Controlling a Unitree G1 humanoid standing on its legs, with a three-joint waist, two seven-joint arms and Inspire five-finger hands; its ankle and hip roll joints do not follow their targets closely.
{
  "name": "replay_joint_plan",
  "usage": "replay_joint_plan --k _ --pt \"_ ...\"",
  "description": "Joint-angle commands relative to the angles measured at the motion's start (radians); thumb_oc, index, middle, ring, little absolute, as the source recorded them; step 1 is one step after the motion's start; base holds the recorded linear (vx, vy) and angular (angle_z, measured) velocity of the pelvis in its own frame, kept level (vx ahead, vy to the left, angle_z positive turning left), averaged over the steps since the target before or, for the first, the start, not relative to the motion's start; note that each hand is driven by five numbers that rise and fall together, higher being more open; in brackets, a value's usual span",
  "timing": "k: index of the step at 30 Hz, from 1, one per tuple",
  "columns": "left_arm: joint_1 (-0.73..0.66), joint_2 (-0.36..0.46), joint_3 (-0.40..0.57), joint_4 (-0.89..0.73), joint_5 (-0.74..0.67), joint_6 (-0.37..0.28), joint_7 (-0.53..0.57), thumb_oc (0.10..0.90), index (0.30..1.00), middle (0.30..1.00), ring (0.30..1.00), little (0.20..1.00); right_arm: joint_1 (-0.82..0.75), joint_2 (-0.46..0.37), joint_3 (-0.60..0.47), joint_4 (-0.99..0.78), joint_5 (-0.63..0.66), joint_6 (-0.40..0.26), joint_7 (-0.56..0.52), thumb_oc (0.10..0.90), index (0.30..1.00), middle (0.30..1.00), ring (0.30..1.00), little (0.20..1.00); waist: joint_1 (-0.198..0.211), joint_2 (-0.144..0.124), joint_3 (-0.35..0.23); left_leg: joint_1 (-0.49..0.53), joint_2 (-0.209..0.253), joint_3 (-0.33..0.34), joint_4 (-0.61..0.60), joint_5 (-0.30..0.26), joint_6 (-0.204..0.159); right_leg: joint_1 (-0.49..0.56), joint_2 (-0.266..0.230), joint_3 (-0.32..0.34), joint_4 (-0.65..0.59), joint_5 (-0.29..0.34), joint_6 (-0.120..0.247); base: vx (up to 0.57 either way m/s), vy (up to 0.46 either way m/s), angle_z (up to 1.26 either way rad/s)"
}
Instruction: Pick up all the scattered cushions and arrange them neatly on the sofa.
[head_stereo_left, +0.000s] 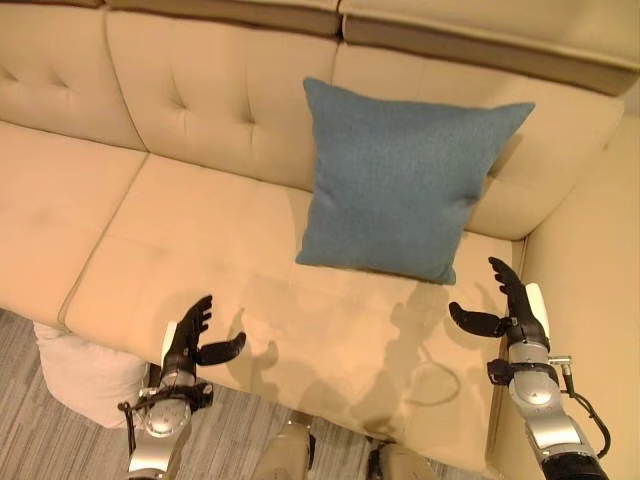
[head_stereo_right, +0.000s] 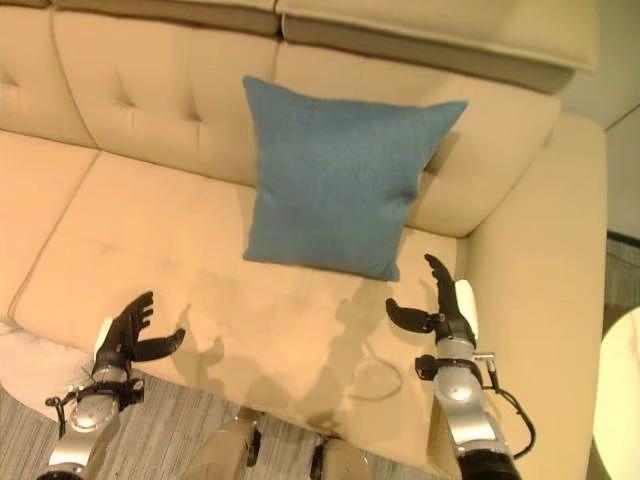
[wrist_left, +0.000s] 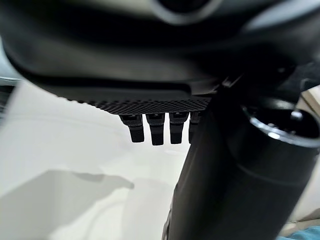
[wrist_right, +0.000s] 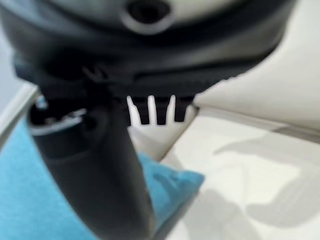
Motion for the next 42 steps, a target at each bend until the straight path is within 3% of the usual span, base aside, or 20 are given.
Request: replay_joint_plan --k 1,3,5,6,7,8,12,13,15,19,21,23,24,25,30,42 --pt "-0.049 0.017 0.032 0.055 0.01 -0.059 -0.032 0.8 0.9 0.9 0.9 0.9 -0.011 -0.024 0.013 -0.027 0.048 -0.104 0.023 0.8 0.9 0.9 0.9 0.9 -0.026 -0.107 -0.134 -0.061 0.001 0.147 0.274 -0.217 0.03 -0.048 -0.059 -0.01 0.005 -0.054 0.026 -0.21 -0.007 0.57" --pt "-0.011 -0.02 0.039 0.108 0.023 -0.047 -0.049 0.8 0.9 0.9 0.9 0.9 0.021 -0.01 0.015 -0.022 0.056 -0.099 0.05 0.8 0.9 0.9 0.9 0.9 -0.031 -0.119 -0.124 -0.023 0.008 0.136 0.409 -0.297 0.039 -0.032 -0.075 -0.027 0.005 -0.043 0.021 -0.15 0.028 0.52" --pt "0.004 -0.031 0.043 0.124 0.024 -0.044 -0.053 0.8 0.9 0.9 0.9 0.9 0.034 -0.003 0.014 -0.014 0.059 -0.096 0.058 0.8 0.9 0.9 0.9 0.9 -0.036 -0.122 -0.128 0.004 0.012 0.13 0.428 -0.302 0.038 -0.032 -0.082 -0.033 0.005 -0.035 0.023 -0.07 0.075 0.22" --pt "0.024 -0.055 0.039 0.165 0.027 -0.043 -0.055 0.8 0.9 0.9 0.9 0.9 0.052 0.009 0.013 0.001 0.069 -0.091 0.072 0.8 0.9 0.9 0.9 0.9 -0.043 -0.114 -0.136 0.085 0.026 0.114 0.425 -0.325 0.025 -0.029 -0.08 -0.045 0.005 -0.02 0.024 -0.04 0.08 0.17" --pt "0.023 -0.054 0.039 0.165 0.027 -0.043 -0.055 0.8 0.9 0.9 0.9 0.9 0.052 0.01 0.013 0.001 0.069 -0.091 0.072 0.8 0.9 0.9 0.9 0.9 -0.047 -0.119 -0.137 0.084 0.02 0.112 0.418 -0.316 0.026 -0.031 -0.086 -0.047 0.005 -0.019 0.025 -0.04 0.186 0.27" --pt "0.036 -0.064 0.024 0.184 0.048 -0.04 -0.052 0.8 0.9 0.9 0.9 0.9 0.071 0.017 0.006 0.018 0.072 -0.088 0.077 0.8 0.9 0.9 0.9 0.9 -0.064 -0.098 -0.152 0.177 0.031 0.115 0.332 -0.347 0.025 -0.032 -0.077 -0.058 0.005 -0.004 0.038 -0.02 0.111 0.28" --pt "0.048 -0.084 0.011 0.217 0.051 -0.035 -0.057 0.8 0.9 0.9 0.9 0.9 0.079 0.022 0.006 0.06 0.055 -0.077 0.078 0.8 0.9 0.9 0.9 0.9 -0.075 -0.102 -0.154 0.209 -0.014 0.11 0.233 -0.384 0.045 -0.067 -0.107 -0.059 0.005 0.041 0.063 -0.13 0.182 0.32" --pt "0.048 -0.085 0.001 0.227 0.054 -0.031 -0.057 0.8 0.9 0.9 0.9 0.9 0.079 0.034 0.013 0.104 0.045 -0.066 0.076 0.8 0.9 0.9 0.9 0.9 -0.073 -0.106 -0.14 0.207 -0.046 0.097 0.216 -0.38 0.064 -0.09 -0.127 -0.06 0.012 0.067 0.08 -0.19 0.201 0.01" --pt "0.056 -0.086 0.001 0.242 0.053 -0.027 -0.059 0.8 0.9 0.9 0.9 0.9 0.073 0.044 0.025 0.15 0.032 -0.055 0.074 0.8 0.9 0.9 0.9 0.9 -0.064 -0.106 -0.132 0.21 -0.061 0.093 0.196 -0.374 0.08 -0.105 -0.144 -0.059 0.023 0.066 0.092 -0.21 0.18 -0.03" --pt "0.057 -0.086 0.007 0.287 0.057 -0.018 -0.053 0.8 0.9 0.9 0.9 0.9 0.057 0.065 0.042 0.203 0.018 -0.041 0.073 0.8 0.9 0.9 0.9 0.9 -0.059 -0.103 -0.112 0.2 -0.064 0.094 0.186 -0.351 0.1 -0.148 -0.164 -0.035 0.101 0.049 0.104 -0.23 0.122 -0.19" --pt "0.036 -0.081 -0.004 0.366 0.087 -0.002 -0.04 0.8 0.9 0.9 0.9 0.9 0.037 0.074 0.067 0.271 0.021 -0.033 0.065 0.8 0.9 0.9 0.9 0.9 -0.047 -0.1 -0.101 0.186 -0.071 0.099 0.18 -0.321 0.12 -0.131 -0.138 0.027 0.229 -0.016 0.087 -0.31 0.113 -0.12" --pt "0.03 -0.081 -0.014 0.415 0.097 0.009 -0.048 0.8 0.9 0.9 0.9 0.9 0.037 0.075 0.087 0.317 0.021 -0.029 0.07 0.8 0.9 0.9 0.9 0.9 -0.035 -0.091 -0.112 0.18 -0.064 0.098 0.162 -0.298 0.13 -0.093 -0.108 0.038 0.313 -0.071 0.068 -0.2 0.063 -0.19" --pt "0.03 -0.08 -0.014 0.415 0.097 0.009 -0.048 0.8 0.9 0.9 0.9 0.9 0.036 0.076 0.087 0.318 0.021 -0.029 0.07 0.8 0.9 0.9 0.9 0.9 -0.036 -0.092 -0.115 0.176 -0.066 0.097 0.16 -0.294 0.13 -0.096 -0.11 0.038 0.312 -0.069 0.068 -0.13 -0.001 -0.07" --pt "0.022 -0.081 -0.015 0.463 0.094 0.018 -0.056 0.8 0.9 0.9 0.9 0.9 0.036 0.083 0.096 0.359 0.024 -0.021 0.073 0.8 0.9 0.9 0.9 0.9 -0.022 -0.094 -0.133 0.167 -0.062 0.096 0.145 -0.277 0.128 -0.037 -0.08 0.048 0.332 -0.12 0.062 -0.07 -0.016 0.01" --pt "0.026 -0.11 -0.017 0.544 0.092 0.027 -0.054 0.8 0.9 0.9 0.9 0.9 0.042 0.105 0.122 0.449 0.04 -0.004 0.078 0.8 0.9 0.9 0.9 0.9 0.005 -0.12 -0.192 0.154 -0.061 0.125 0.094 -0.246 0.108 0.067 -0.066 0.02 0.177 -0.131 0.053 -0.08 -0.084 -0.1" --pt "-0.038 -0.121 -0.068 0.602 0.111 0.04 -0.062 0.8 0.9 0.9 0.9 0.9 0.035 0.138 0.198 0.555 0.05 0.012 0.103 0.8 0.9 0.9 0.9 0.9 -0.008 -0.117 -0.186 0.186 -0.034 0.098 0.074 -0.218 0.077 0.114 -0.024 0.014 0.093 -0.132 0.017 -0.01 -0.097 0.03"
